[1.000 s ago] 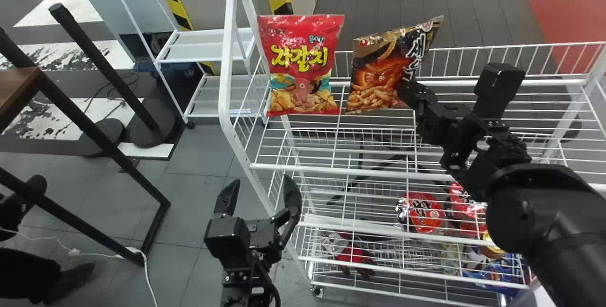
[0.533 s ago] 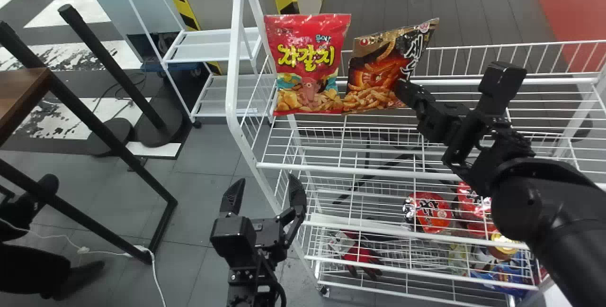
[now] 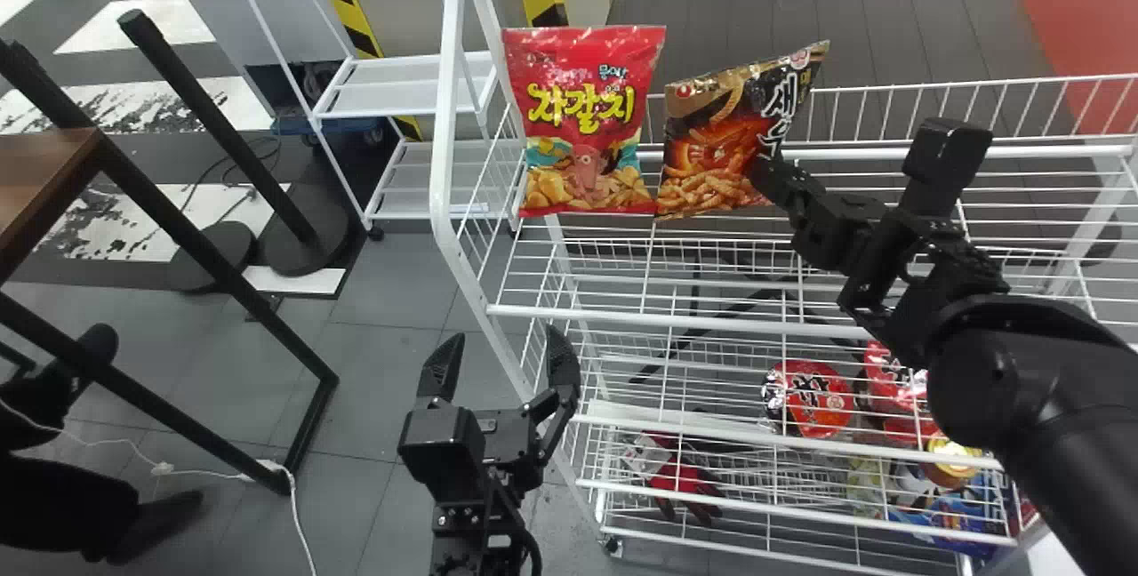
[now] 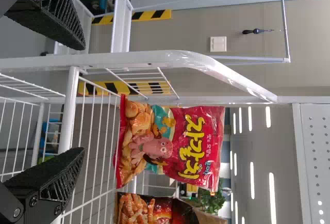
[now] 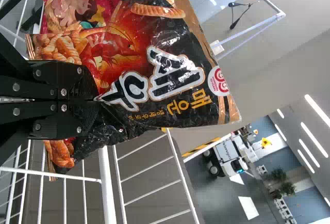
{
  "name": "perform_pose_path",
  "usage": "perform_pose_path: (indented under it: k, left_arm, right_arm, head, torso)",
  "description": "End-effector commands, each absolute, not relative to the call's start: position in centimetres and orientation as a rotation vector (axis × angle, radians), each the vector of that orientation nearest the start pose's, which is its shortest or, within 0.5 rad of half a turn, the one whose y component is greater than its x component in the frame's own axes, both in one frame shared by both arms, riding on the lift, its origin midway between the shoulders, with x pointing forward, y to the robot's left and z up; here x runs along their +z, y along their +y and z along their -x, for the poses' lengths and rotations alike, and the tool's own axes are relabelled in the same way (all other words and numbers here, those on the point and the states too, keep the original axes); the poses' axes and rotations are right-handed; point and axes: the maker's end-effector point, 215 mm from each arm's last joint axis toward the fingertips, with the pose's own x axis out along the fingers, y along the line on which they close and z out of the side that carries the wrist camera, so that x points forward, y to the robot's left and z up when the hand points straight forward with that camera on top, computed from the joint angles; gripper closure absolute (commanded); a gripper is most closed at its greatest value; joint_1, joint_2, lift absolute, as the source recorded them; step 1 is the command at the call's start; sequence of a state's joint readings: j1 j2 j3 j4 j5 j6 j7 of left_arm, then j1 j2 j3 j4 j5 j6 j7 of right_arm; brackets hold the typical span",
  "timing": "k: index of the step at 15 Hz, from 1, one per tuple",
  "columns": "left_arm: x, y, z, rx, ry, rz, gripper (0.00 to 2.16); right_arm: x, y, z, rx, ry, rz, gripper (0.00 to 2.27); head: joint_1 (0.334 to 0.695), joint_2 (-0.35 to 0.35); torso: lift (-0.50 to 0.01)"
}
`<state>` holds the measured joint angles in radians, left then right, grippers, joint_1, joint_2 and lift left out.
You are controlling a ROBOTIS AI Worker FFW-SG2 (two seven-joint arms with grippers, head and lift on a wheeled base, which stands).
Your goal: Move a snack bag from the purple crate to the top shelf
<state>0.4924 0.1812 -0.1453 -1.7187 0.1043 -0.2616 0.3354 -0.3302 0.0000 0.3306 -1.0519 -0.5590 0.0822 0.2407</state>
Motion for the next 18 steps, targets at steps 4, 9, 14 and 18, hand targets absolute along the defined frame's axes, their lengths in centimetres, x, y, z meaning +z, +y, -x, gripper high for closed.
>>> perform_pose_path:
  k: [4,9,14,18]
  left_arm:
    - [-43.4,25.8,-41.3,0.157,0.088,-0.017,0.12]
    - [-43.2,25.8,-41.2,0.155,0.085,-0.018,0.12]
    - [-43.3,25.9,-41.2,0.156,0.085,-0.018,0.12]
    - [-43.3,25.8,-41.2,0.157,0.083,-0.017,0.12]
  right_arm:
    - [-42.6,-1.0,-63.2,0.502,0.319,-0.452,1.49]
    - [-41.5,0.0,-63.3,0.547,0.314,-0.503,1.49]
    - [-42.1,0.3,-63.3,0.562,0.338,-0.512,1.49]
    - [-42.3,0.5,-63.2,0.573,0.345,-0.515,0.77]
  head:
    - [0.695,0.257]
    - [0.695,0.260]
    - [0.695,0.270]
    - [0.695,0.269]
  torso:
    - [0.001]
    - [0.001]
    - [0.001]
    - [0.001]
